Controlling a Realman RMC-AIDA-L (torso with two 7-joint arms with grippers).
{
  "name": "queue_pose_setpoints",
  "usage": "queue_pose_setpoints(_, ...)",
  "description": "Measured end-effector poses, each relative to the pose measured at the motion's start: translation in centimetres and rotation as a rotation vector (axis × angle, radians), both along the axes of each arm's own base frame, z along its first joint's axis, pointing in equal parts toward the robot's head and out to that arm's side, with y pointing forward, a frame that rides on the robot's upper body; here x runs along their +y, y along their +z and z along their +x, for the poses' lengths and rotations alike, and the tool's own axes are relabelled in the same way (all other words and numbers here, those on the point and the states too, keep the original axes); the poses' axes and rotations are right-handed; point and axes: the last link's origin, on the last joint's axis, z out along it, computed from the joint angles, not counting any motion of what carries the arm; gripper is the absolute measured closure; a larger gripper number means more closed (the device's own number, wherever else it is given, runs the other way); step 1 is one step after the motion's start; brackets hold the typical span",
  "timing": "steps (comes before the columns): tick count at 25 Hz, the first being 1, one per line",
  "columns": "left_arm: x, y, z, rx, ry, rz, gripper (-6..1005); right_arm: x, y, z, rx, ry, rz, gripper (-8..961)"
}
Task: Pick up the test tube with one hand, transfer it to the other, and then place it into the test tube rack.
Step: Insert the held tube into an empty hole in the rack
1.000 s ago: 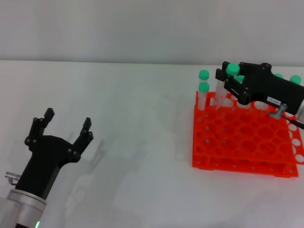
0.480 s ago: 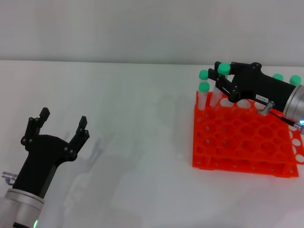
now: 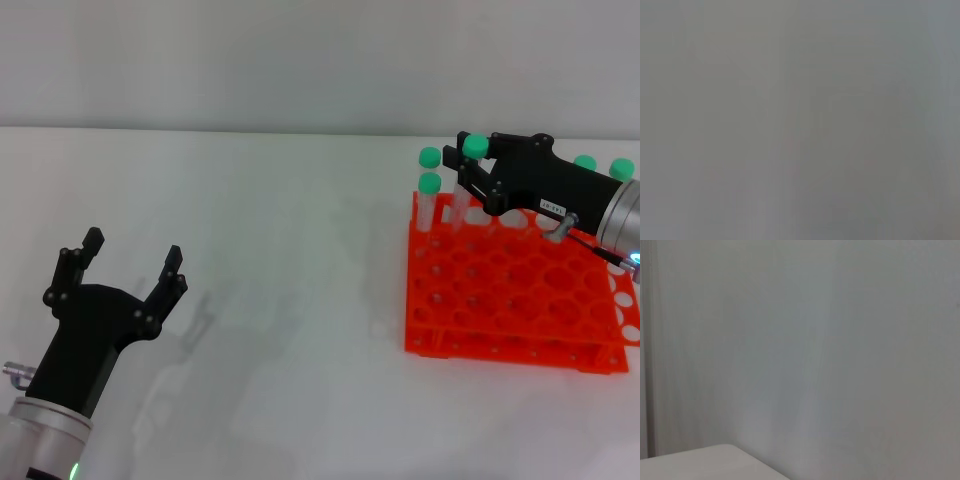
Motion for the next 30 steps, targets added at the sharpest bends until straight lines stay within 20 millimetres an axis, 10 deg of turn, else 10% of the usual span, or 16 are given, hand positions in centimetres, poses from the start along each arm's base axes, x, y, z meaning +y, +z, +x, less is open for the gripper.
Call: queue_pose_setpoints(30, 0.0, 0.0, 0.1, -0.003, -0.003, 0.003, 105, 0.1, -1.1, 1.3, -0.078, -0.055, 0.005, 734)
